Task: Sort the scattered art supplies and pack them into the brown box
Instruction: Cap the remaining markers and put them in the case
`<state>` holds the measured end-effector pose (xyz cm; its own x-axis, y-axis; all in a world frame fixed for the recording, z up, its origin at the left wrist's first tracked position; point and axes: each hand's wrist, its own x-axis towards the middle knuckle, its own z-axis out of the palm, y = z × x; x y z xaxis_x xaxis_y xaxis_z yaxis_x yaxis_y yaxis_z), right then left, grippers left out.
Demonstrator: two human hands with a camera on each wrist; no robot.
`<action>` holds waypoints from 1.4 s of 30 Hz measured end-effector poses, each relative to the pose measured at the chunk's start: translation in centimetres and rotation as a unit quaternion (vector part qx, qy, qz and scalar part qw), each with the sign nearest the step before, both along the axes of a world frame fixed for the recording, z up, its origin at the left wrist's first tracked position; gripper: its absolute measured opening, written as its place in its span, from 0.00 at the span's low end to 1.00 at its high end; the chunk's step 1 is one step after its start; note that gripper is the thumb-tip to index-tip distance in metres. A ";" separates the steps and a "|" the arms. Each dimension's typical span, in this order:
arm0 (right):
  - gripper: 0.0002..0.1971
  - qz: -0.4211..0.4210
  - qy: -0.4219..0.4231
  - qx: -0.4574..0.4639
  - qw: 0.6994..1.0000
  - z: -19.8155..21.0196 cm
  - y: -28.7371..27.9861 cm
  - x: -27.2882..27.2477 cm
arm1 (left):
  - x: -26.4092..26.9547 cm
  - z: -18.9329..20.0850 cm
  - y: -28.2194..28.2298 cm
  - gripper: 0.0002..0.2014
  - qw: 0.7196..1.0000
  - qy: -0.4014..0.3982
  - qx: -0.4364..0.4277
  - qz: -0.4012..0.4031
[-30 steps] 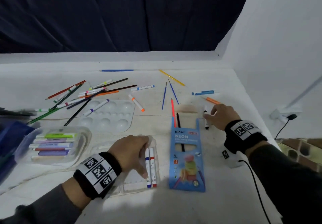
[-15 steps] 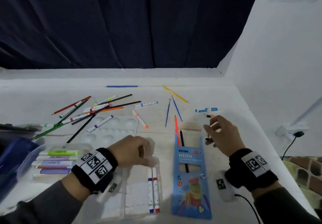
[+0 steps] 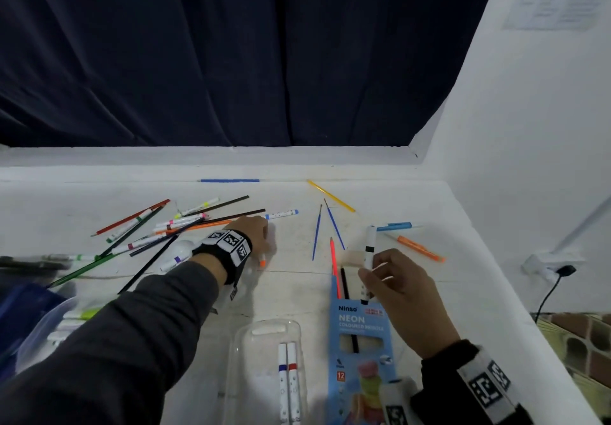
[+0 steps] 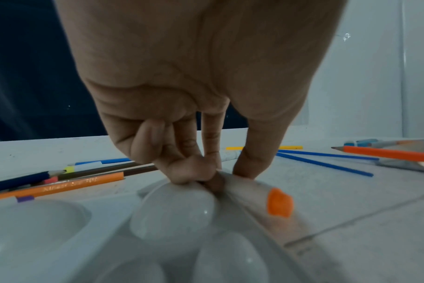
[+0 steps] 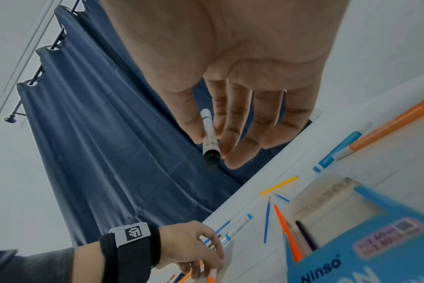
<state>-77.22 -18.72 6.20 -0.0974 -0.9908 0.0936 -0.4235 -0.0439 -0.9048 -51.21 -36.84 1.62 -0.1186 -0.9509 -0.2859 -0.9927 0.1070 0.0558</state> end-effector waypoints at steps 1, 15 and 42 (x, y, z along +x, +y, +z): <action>0.06 0.005 0.003 0.002 1.000 0.1 0.0 0.1 | -0.1 0.1 0.1 0.11 1.000 0.001 0.000 -0.001; 0.06 0.057 -0.045 -0.055 0.996 0.7 -0.9 3.1 | 1.1 9.0 10.4 0.28 0.835 0.530 -0.125 0.074; 0.32 0.308 0.211 0.095 0.923 -6.3 3.4 9.7 | 3.4 -1.4 23.4 0.33 0.899 0.423 0.107 0.037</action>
